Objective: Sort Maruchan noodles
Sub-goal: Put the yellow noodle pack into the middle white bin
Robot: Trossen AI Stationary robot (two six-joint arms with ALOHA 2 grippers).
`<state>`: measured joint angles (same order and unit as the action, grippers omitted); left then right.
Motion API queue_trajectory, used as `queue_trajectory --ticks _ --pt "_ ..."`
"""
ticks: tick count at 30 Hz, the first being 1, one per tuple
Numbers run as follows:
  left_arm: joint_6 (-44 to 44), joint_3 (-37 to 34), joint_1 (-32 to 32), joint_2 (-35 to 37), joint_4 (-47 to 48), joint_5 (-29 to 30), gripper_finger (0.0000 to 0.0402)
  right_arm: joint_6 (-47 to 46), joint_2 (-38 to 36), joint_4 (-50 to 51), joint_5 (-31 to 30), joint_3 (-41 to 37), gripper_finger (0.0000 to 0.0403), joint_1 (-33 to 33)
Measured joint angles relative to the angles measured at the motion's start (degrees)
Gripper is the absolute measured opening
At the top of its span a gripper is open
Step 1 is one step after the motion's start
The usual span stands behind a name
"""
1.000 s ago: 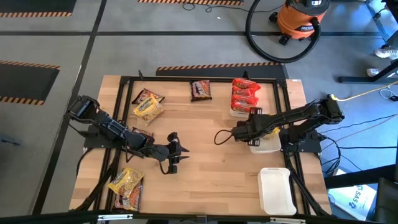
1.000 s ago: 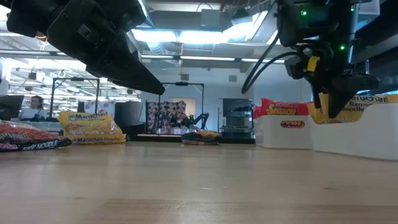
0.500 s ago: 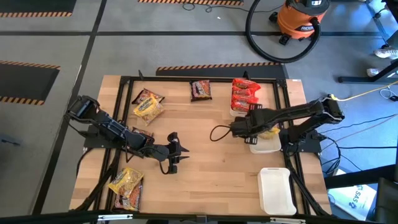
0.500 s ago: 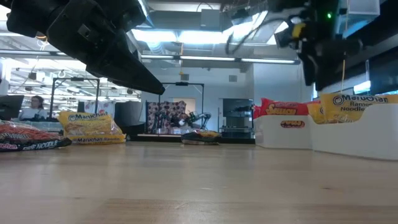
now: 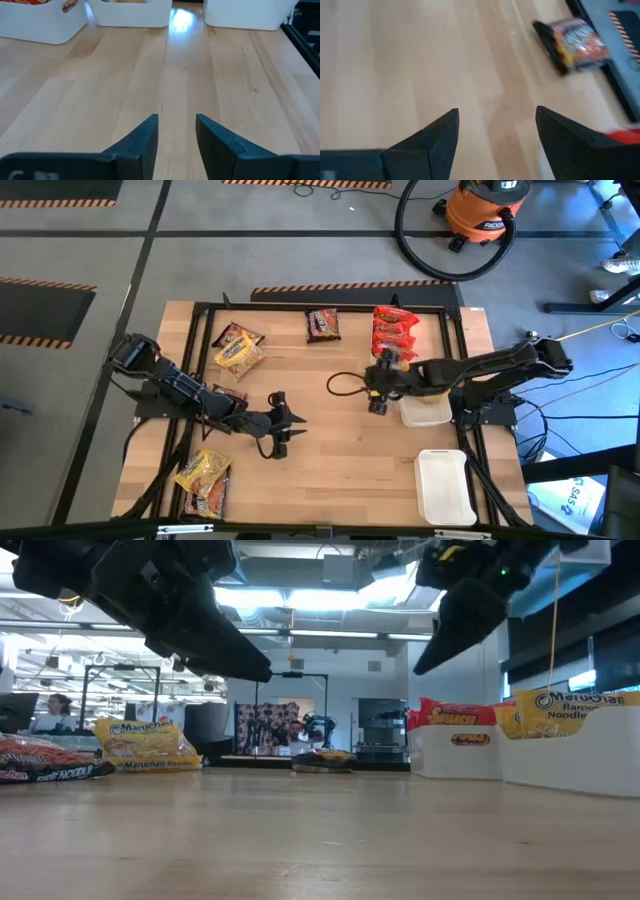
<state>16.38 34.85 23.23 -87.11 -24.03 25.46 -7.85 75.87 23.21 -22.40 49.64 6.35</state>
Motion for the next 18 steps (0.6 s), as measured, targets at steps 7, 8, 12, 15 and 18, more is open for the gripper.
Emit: queue_trajectory --ticks 7,8,12,15,18 --pt "3.0 0.0 -2.9 0.5 0.1 -0.7 0.0183 -3.9 3.9 -25.4 14.1 -7.8 0.0241 0.0" --pt "3.3 0.0 -3.5 1.4 1.2 -1.3 0.0187 -4.4 4.6 -27.3 15.4 -8.1 0.0241 0.0" --pt "4.1 1.9 -5.4 9.0 13.5 -1.4 0.0189 -5.6 7.4 -31.5 17.5 -8.2 0.0241 1.1" --pt "5.6 4.9 -8.0 16.0 28.2 -1.0 0.0187 -5.1 9.8 -34.6 16.4 -8.1 0.0241 2.6" --pt "7.6 8.7 -12.2 22.0 43.3 0.8 0.0187 -5.0 12.3 -37.6 16.4 -8.0 0.0241 3.8"
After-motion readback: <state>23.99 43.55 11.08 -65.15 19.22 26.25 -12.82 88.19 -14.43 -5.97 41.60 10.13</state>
